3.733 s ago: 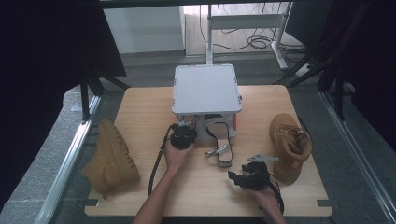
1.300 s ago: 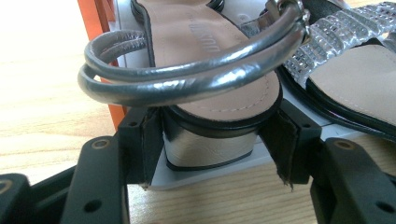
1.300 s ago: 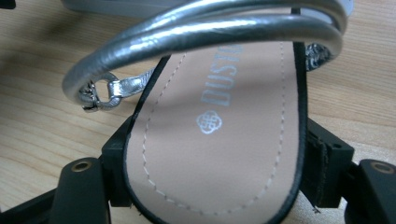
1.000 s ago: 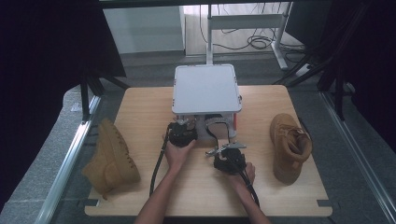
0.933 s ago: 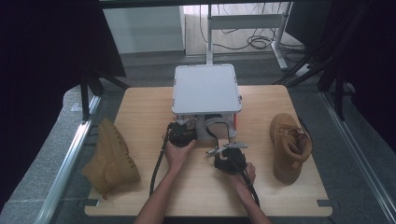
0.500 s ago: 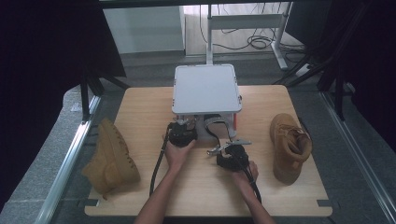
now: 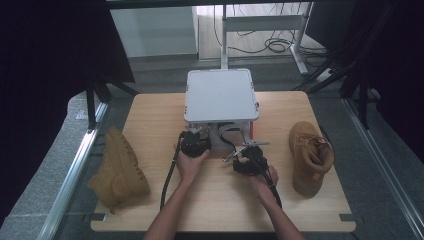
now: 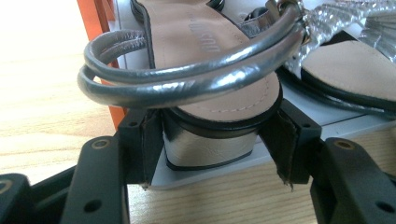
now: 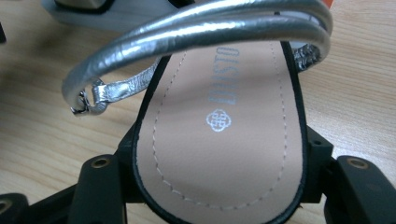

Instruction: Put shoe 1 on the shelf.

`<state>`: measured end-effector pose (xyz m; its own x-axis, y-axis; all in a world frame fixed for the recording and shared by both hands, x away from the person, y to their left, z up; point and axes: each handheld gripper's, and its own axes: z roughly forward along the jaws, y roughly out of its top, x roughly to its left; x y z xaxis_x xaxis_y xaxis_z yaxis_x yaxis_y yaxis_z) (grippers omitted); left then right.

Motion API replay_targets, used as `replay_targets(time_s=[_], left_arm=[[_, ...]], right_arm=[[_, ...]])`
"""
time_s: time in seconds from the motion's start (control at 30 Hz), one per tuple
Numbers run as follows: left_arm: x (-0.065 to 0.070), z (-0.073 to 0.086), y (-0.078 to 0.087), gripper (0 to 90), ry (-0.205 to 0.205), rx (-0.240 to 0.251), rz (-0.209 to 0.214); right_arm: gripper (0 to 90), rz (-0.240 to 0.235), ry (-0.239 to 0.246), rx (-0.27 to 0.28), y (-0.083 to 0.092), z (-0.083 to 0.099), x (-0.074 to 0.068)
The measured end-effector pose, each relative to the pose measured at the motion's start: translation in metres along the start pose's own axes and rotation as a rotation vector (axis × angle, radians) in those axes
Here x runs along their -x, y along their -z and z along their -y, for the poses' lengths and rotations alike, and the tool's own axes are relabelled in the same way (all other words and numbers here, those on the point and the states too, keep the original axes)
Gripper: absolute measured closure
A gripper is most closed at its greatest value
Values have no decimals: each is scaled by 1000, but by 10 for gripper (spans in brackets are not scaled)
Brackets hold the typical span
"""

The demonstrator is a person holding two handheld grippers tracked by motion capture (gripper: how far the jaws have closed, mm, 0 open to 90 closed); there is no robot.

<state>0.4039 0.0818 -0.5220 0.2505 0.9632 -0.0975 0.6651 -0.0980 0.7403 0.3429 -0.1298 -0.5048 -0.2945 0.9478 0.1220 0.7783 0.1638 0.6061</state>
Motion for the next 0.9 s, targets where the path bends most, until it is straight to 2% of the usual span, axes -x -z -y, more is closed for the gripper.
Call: replay_targets(time_s=[0.2, 0.47, 0.9], left_arm=[[0, 0, 0, 407, -3, -5, 0], [0, 0, 0, 408, -3, -5, -1], [0, -1, 0, 407, 0, -7, -2]], right_arm=[[392, -19, -56, 20, -2, -6, 6], [397, -14, -100, 39, -8, -12, 9], [397, 10, -124, 43, -19, -25, 7]])
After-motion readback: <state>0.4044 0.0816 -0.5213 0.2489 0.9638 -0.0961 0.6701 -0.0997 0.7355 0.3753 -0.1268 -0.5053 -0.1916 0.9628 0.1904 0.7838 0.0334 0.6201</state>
